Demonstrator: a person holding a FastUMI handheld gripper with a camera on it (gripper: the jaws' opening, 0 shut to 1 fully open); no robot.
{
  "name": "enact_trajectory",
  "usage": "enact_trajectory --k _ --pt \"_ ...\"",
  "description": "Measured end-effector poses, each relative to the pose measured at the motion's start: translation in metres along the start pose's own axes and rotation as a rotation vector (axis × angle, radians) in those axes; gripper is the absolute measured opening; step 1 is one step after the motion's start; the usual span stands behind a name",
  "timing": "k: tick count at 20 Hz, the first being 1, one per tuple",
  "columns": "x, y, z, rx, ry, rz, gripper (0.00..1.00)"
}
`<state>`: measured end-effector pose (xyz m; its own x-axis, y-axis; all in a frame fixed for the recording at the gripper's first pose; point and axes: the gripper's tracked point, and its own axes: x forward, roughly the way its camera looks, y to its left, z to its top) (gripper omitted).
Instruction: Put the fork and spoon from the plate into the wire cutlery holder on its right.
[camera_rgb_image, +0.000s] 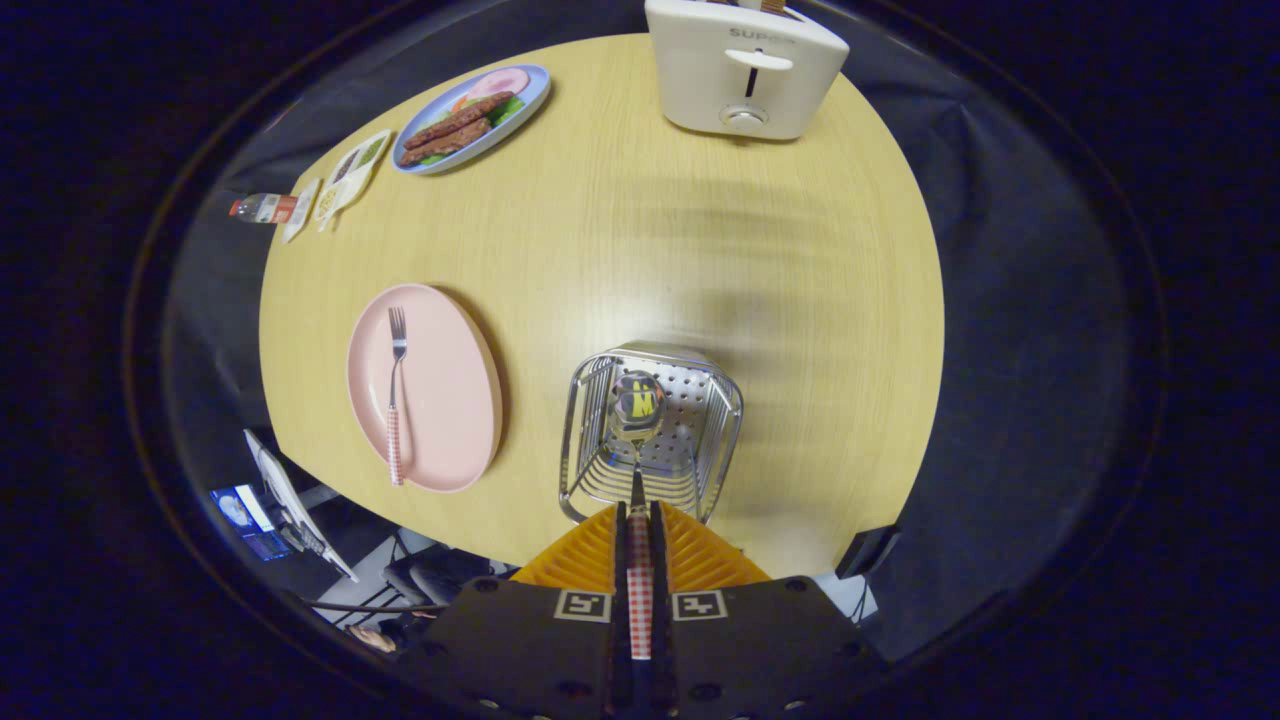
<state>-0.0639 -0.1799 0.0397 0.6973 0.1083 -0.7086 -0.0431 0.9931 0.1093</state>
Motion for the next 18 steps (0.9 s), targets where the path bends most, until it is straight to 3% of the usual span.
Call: enact_trajectory --k 9,12,14,15,18 --pt "-0.008 -0.001 0.008 0.021 -0.085 -0.015 0.09" --pt "-0.019 0.000 0.011 0.021 -0.164 -0.006 0.20" --pt "-0.027 0.005 0.011 0.013 -0.221 0.007 0.31" --pt "-0.031 0.008 0.010 0.006 -0.246 0.012 0.44" --pt "-0.039 0.023 0.008 0.006 -0.320 0.031 0.57"
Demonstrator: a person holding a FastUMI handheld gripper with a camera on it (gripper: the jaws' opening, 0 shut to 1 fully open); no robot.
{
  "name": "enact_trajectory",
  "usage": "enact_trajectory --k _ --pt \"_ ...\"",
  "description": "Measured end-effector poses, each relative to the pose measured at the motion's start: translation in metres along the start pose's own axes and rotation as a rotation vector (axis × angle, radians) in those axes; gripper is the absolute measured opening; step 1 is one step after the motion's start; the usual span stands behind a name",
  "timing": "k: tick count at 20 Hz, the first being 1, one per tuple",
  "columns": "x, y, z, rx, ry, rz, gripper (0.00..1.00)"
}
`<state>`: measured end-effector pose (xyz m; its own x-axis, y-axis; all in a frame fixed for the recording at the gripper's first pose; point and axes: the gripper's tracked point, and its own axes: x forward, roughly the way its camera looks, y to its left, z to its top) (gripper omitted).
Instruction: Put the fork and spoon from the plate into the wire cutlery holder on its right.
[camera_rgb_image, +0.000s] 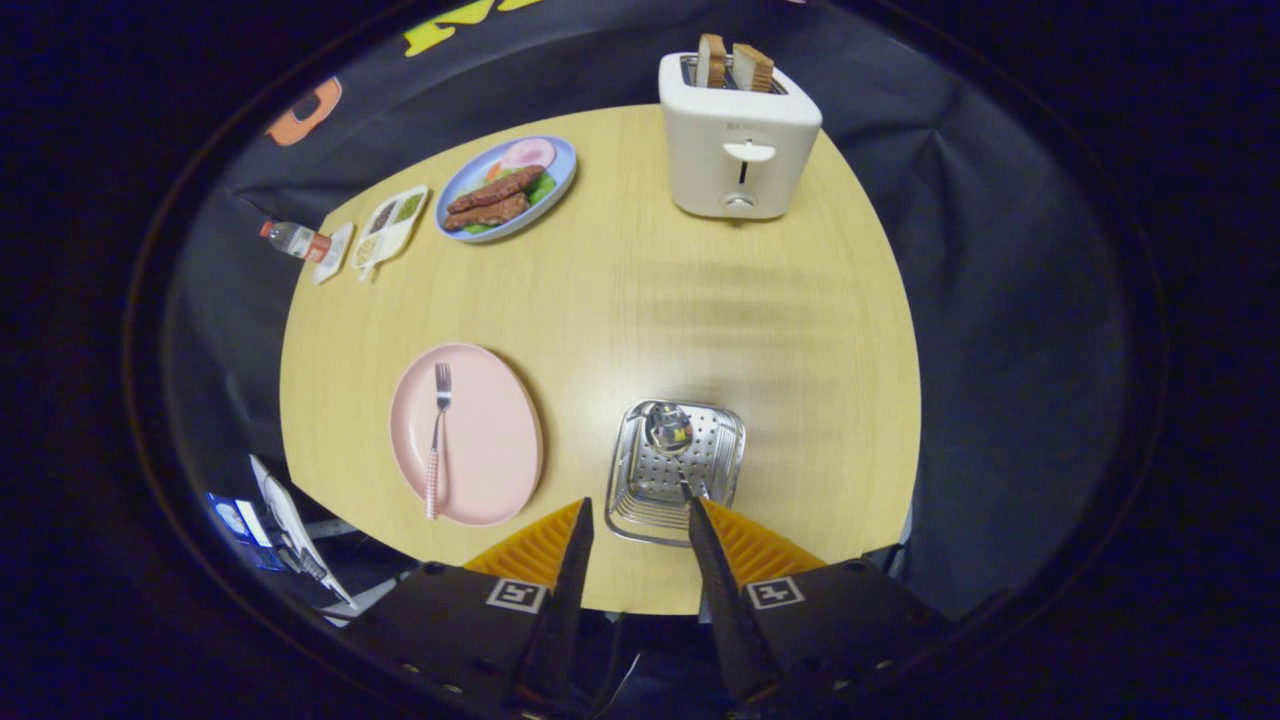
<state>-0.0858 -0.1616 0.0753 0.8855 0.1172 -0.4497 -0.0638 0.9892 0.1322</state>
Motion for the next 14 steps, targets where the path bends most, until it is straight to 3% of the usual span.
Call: enact_trajectory --k 2,3,7,14 --pt "-0.003 0.012 0.000 -0.005 -0.056 0.010 0.63" --pt "-0.007 0.017 0.000 -0.009 -0.092 0.003 0.71" --pt "-0.013 0.040 0.005 0.003 -0.235 -0.014 0.74" --pt "0.009 0.100 -0.019 -0.010 -0.267 0.012 0.94"
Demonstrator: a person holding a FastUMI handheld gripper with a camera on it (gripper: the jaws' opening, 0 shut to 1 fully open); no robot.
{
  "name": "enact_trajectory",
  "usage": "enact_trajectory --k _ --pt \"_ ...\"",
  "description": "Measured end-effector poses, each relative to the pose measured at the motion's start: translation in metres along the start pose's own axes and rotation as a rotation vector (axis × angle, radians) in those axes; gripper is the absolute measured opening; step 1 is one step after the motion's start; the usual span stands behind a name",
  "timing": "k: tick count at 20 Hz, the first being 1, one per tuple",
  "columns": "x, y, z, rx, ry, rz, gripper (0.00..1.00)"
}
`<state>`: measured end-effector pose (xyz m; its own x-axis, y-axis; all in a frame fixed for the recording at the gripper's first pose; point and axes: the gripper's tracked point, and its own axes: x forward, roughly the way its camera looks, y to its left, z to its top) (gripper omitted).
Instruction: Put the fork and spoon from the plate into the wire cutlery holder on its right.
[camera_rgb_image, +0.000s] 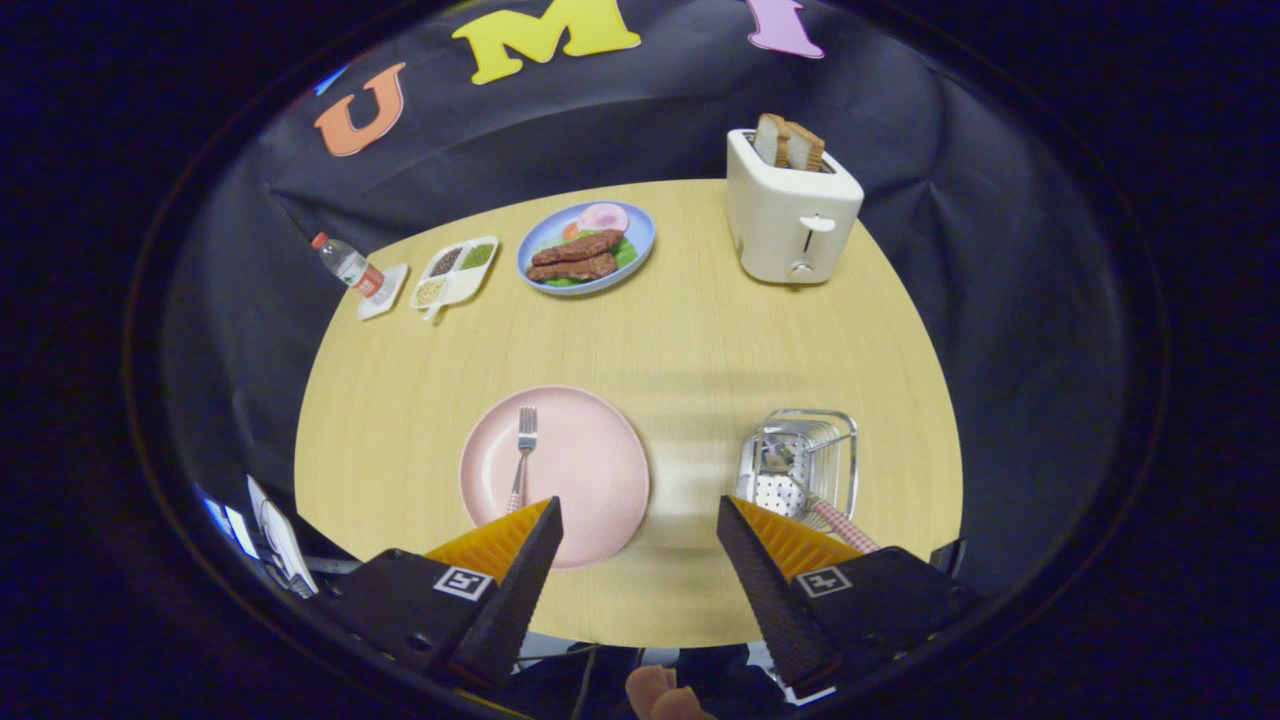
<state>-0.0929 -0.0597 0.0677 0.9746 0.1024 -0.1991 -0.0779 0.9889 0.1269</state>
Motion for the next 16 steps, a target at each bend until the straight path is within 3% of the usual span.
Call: enact_trajectory --k 10,16 --pt "0.049 0.071 -0.032 0.057 -0.051 0.009 0.97" --pt "0.093 0.090 -0.039 0.017 -0.073 -0.080 0.96"
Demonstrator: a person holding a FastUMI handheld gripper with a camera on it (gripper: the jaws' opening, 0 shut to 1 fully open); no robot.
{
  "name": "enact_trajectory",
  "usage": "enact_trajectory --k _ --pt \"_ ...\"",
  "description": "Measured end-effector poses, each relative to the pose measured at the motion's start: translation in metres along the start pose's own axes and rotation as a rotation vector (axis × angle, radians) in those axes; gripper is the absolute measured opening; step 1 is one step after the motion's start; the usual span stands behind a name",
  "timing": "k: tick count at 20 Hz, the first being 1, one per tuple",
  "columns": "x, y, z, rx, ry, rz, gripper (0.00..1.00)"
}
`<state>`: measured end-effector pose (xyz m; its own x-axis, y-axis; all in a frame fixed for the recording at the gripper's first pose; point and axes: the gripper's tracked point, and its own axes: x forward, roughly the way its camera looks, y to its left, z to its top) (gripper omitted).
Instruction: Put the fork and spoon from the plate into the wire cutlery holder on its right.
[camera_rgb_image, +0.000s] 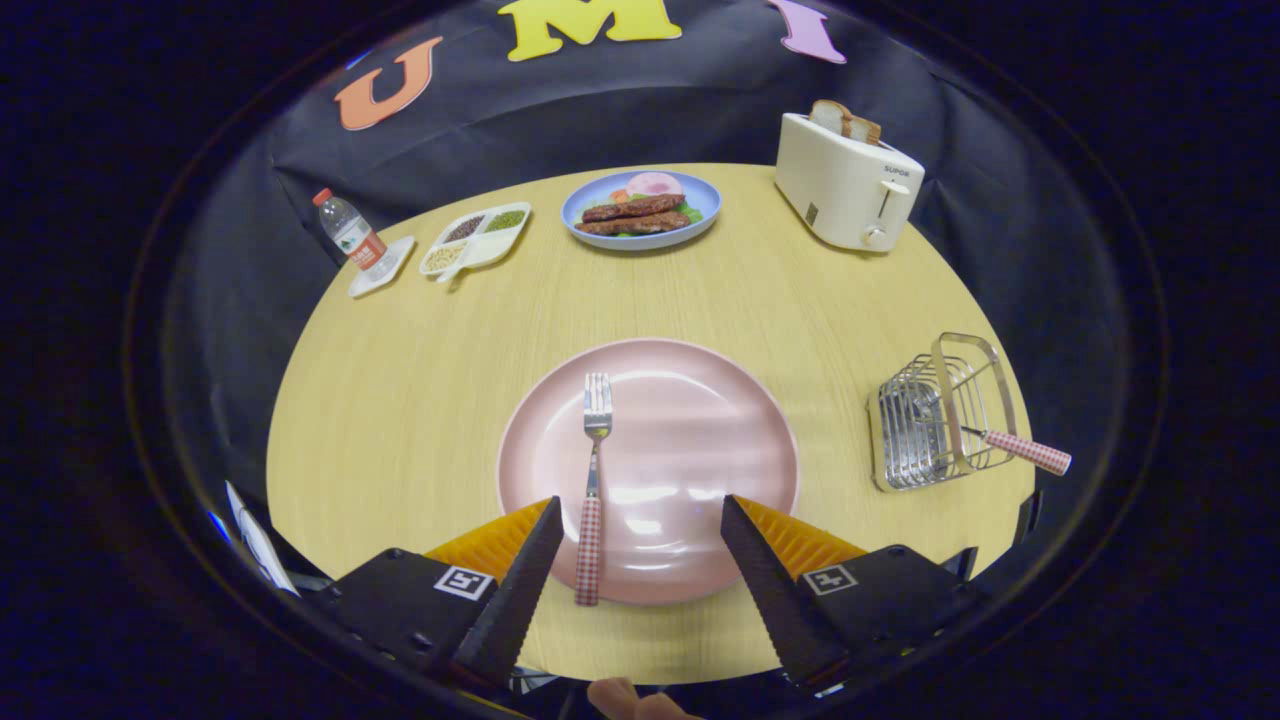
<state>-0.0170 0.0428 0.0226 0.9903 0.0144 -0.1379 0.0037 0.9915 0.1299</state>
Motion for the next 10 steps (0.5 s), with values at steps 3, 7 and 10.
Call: enact_trajectory --k 3,7,10 --pt "0.011 0.011 -0.010 -0.008 0.003 -0.007 0.84" --pt "0.021 0.017 -0.013 -0.066 -0.049 -0.048 0.73" --pt "0.024 0.018 -0.010 -0.128 -0.111 -0.086 0.47"
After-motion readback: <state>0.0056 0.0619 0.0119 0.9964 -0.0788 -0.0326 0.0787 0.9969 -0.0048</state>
